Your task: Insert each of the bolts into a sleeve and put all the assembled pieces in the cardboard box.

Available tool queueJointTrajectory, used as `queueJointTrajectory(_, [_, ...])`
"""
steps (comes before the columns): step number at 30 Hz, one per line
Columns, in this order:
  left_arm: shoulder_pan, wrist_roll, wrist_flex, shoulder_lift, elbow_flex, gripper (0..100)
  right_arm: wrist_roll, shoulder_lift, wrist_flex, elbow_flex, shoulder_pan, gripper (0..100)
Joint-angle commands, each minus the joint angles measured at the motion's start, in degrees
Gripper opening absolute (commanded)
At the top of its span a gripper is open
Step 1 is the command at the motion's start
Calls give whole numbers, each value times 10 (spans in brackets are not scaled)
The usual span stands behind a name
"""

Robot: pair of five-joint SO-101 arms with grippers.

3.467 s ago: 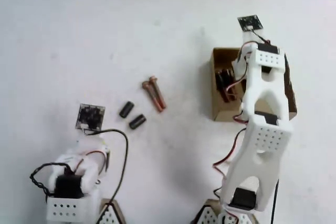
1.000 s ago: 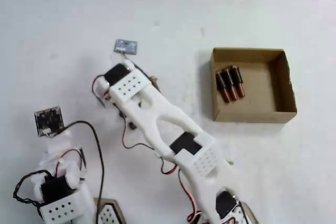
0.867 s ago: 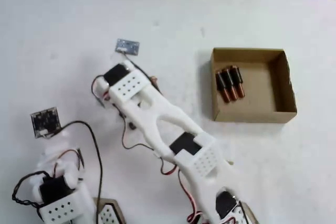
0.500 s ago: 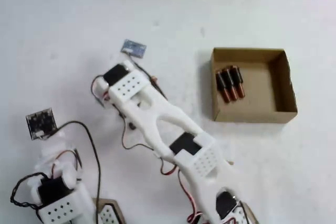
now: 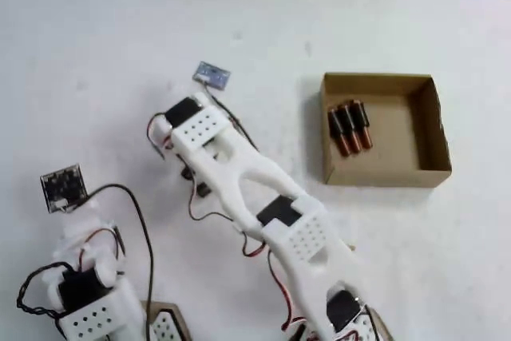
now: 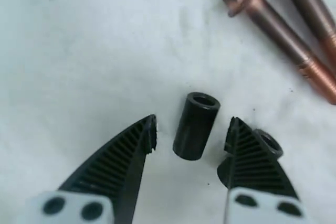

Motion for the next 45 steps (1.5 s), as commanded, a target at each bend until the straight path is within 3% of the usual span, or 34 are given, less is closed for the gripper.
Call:
queueJointTrajectory(1, [-4, -5, 4, -7, -2, 24, -4, 8, -26, -10, 6, 197])
queueJointTrajectory(5, [-4, -5, 4, -7, -2, 24, -4, 15, -26, -10, 7, 181])
queueJointTrajectory(10, [-4, -5, 4, -7, -2, 24, -3, 17, -37, -8, 7, 69])
queueJointTrajectory(18, [-4, -5, 4, -7, -2, 24, 4, 18, -37, -5, 7, 16])
queueJointTrajectory(41, [-4, -5, 4, -7, -2, 24, 55, 71, -34, -27, 7, 17])
queueJointTrajectory(45, [-4, -5, 4, -7, -2, 24, 55, 52, 12, -51, 16, 17])
